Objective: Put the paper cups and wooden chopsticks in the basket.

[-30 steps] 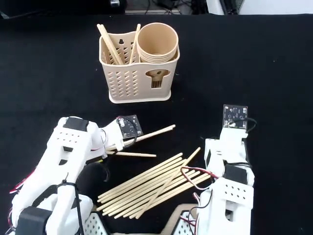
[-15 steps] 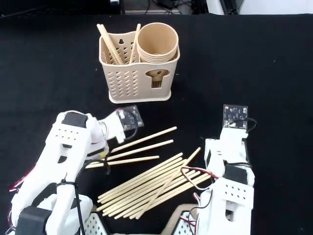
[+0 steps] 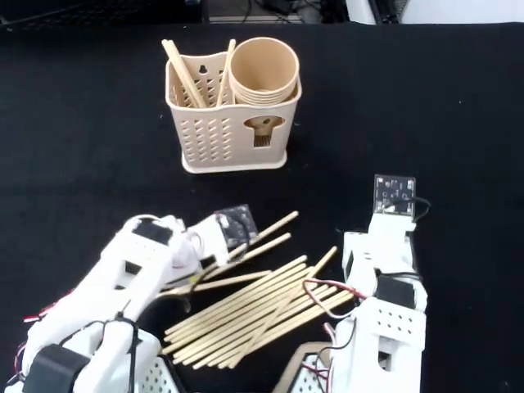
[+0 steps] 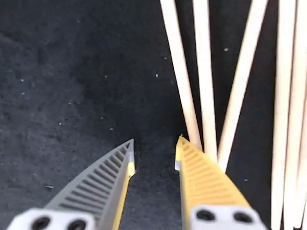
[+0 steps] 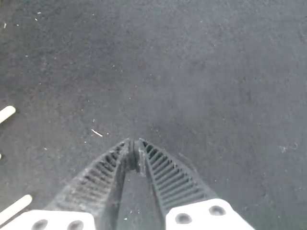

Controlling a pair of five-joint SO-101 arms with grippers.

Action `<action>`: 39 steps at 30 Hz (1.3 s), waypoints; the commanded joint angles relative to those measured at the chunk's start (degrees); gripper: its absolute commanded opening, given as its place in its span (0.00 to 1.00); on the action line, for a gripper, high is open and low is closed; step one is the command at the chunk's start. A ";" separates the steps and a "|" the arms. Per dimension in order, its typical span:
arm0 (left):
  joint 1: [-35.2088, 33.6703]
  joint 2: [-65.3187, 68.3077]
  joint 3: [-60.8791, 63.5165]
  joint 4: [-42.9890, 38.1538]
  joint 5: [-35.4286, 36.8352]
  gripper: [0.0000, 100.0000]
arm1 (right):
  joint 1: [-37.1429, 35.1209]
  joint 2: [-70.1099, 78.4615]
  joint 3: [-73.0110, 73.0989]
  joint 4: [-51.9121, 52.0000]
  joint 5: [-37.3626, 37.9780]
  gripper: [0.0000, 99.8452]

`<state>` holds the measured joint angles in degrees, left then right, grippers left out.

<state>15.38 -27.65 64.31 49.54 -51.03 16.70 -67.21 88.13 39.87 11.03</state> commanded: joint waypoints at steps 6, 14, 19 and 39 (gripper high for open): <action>2.07 -0.70 -4.62 0.09 7.21 0.16 | 0.79 -0.75 0.04 -1.32 0.35 0.02; 2.07 -0.18 -7.78 3.96 9.76 0.16 | 1.93 -0.75 -3.21 -0.44 0.53 0.01; 2.07 -0.18 -6.02 4.04 9.76 0.16 | 10.73 -0.40 -9.63 1.32 1.23 0.01; 2.07 -0.79 -5.58 5.98 9.76 0.15 | 21.89 -0.22 -0.40 1.14 22.86 0.01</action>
<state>16.79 -27.56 59.65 53.67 -41.54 36.04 -67.21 87.78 41.10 31.08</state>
